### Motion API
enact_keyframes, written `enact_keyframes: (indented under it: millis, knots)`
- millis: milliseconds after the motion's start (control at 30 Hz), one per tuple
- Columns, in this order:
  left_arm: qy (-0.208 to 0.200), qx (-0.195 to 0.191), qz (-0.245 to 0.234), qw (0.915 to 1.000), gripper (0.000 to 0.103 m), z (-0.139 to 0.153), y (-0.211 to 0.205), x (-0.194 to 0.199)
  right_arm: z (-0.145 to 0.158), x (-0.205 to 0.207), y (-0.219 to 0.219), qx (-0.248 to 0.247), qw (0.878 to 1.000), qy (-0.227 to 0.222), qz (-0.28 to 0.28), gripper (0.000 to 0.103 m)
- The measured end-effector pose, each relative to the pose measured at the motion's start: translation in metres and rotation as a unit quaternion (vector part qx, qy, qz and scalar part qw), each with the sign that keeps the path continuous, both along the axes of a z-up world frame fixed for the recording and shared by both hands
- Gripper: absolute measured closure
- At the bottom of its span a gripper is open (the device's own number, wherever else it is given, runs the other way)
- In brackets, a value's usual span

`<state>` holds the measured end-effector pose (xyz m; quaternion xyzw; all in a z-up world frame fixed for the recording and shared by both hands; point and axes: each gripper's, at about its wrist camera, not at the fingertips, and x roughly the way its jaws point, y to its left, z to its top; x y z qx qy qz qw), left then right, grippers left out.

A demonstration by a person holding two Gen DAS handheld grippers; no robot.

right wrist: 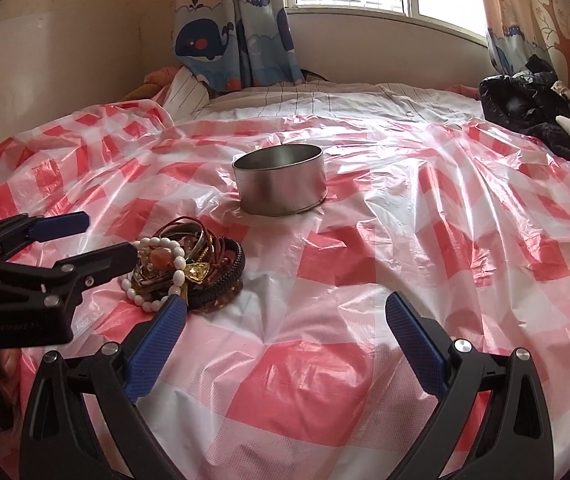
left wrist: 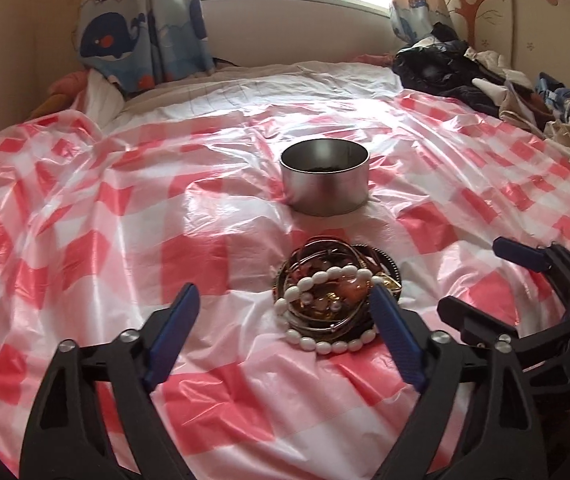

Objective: Organize jewelry
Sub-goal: 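Close the left tool on the white bead bracelet in the pile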

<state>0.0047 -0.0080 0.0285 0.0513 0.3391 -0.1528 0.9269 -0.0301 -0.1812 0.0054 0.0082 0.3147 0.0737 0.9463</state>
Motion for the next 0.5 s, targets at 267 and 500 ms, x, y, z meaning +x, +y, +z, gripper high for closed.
enact_keyframes:
  millis: [267,500]
  knots:
    - [0.038,-0.006,-0.026,0.9989,0.078,-0.011,-0.001,0.008,-0.002,0.002,0.001,-0.004,1.000,0.002,0.001,0.008]
    - [0.047,-0.019,-0.015,0.9986,0.103,-0.008,0.008,0.006,-0.002,0.002,0.002,-0.004,1.000,0.002,0.001,0.008]
